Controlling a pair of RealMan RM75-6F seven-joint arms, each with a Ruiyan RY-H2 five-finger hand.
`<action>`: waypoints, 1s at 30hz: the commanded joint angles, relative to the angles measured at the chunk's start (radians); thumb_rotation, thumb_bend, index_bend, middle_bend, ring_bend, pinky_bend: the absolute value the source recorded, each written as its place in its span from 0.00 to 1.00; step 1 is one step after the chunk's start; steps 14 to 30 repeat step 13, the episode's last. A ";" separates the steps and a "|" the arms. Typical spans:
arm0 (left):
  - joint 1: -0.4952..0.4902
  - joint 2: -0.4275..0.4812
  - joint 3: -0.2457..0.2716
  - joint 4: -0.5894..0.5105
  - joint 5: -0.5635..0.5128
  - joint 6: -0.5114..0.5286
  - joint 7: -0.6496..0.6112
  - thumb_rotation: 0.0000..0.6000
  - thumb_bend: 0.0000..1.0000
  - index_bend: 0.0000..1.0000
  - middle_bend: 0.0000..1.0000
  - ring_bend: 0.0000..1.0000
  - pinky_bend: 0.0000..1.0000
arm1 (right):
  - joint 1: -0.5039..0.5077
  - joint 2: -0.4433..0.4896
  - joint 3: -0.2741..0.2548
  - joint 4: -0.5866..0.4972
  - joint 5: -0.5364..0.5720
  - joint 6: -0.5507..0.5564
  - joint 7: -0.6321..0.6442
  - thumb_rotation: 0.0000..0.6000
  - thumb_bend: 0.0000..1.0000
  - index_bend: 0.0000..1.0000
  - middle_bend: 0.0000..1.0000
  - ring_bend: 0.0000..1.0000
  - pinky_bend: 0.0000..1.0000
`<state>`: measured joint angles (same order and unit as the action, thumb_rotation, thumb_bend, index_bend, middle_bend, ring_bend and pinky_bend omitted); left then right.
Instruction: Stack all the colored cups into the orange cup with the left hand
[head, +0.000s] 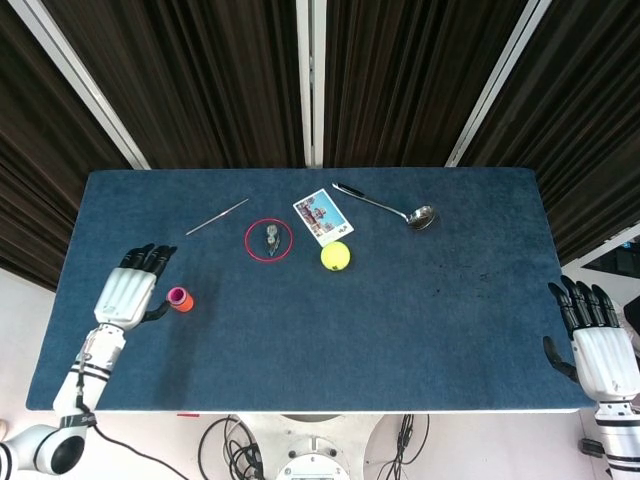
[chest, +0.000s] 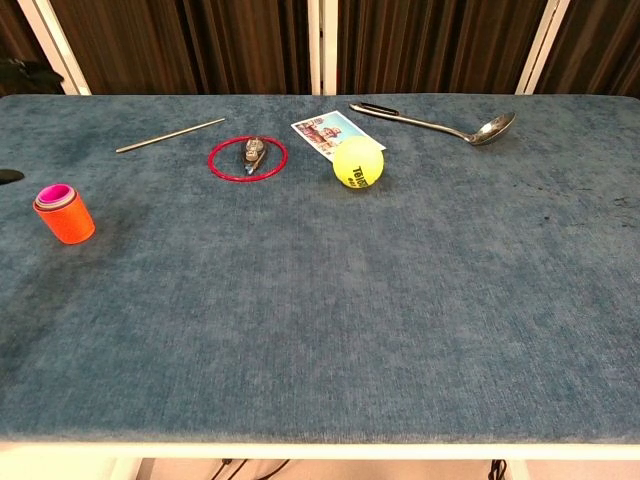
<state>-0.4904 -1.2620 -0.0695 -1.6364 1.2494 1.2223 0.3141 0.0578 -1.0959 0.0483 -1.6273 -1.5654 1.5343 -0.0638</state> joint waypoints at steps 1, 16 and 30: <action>0.151 0.020 0.042 0.027 0.185 0.276 -0.109 1.00 0.22 0.07 0.08 0.03 0.12 | -0.011 -0.006 -0.009 0.024 -0.004 0.010 -0.012 1.00 0.35 0.00 0.00 0.00 0.00; 0.413 0.061 0.187 0.165 0.307 0.510 -0.276 1.00 0.12 0.05 0.07 0.01 0.08 | -0.037 -0.034 -0.032 0.109 0.023 -0.009 -0.001 1.00 0.33 0.00 0.00 0.00 0.00; 0.413 0.061 0.187 0.165 0.307 0.510 -0.276 1.00 0.12 0.05 0.07 0.01 0.08 | -0.037 -0.034 -0.032 0.109 0.023 -0.009 -0.001 1.00 0.33 0.00 0.00 0.00 0.00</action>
